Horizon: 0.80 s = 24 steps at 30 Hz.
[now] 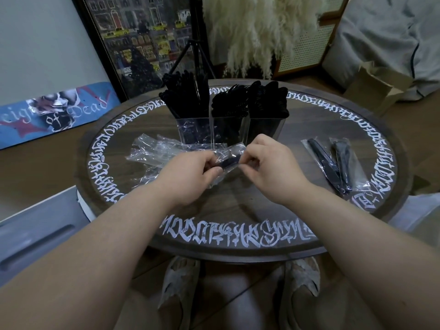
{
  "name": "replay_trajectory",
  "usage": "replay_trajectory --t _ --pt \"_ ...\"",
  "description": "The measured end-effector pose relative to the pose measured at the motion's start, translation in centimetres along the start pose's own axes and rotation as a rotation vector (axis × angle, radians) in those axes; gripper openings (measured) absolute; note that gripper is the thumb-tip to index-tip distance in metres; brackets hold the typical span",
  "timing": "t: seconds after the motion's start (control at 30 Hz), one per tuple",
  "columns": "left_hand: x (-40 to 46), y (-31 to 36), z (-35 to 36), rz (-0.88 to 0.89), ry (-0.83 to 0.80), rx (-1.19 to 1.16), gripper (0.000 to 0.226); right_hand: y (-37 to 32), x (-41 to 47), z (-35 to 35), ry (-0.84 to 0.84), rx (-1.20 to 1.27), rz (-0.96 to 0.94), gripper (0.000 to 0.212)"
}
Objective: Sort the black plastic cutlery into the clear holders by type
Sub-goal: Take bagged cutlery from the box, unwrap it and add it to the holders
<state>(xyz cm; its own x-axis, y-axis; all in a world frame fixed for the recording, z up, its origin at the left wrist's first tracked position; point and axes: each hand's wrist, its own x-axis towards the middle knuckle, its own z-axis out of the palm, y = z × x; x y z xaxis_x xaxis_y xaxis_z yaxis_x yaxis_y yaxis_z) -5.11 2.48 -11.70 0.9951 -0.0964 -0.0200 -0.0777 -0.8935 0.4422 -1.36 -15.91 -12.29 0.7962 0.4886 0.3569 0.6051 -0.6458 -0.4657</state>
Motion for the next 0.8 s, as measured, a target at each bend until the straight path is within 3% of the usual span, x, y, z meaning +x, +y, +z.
replay_trajectory --t 0.17,0.4,0.5,0.67,0.8 --pt "-0.1 0.0 -0.1 -0.002 -0.022 -0.024 0.010 0.2 0.3 -0.2 -0.076 0.104 0.079 0.013" --pt "0.1 0.0 0.0 -0.021 0.006 -0.077 0.006 0.5 0.6 -0.5 -0.009 0.287 0.206 0.013" --pt "0.0 0.1 0.0 0.005 0.013 -0.021 0.024 0.4 0.8 -0.7 0.114 0.310 0.258 0.011" --pt "-0.2 1.0 0.4 0.118 0.031 0.004 0.039 -0.5 0.8 -0.3 0.039 0.148 0.194 0.037" --pt "-0.2 1.3 0.5 0.119 0.076 -0.019 0.046 -1.1 0.9 0.0 0.086 0.204 0.245 0.038"
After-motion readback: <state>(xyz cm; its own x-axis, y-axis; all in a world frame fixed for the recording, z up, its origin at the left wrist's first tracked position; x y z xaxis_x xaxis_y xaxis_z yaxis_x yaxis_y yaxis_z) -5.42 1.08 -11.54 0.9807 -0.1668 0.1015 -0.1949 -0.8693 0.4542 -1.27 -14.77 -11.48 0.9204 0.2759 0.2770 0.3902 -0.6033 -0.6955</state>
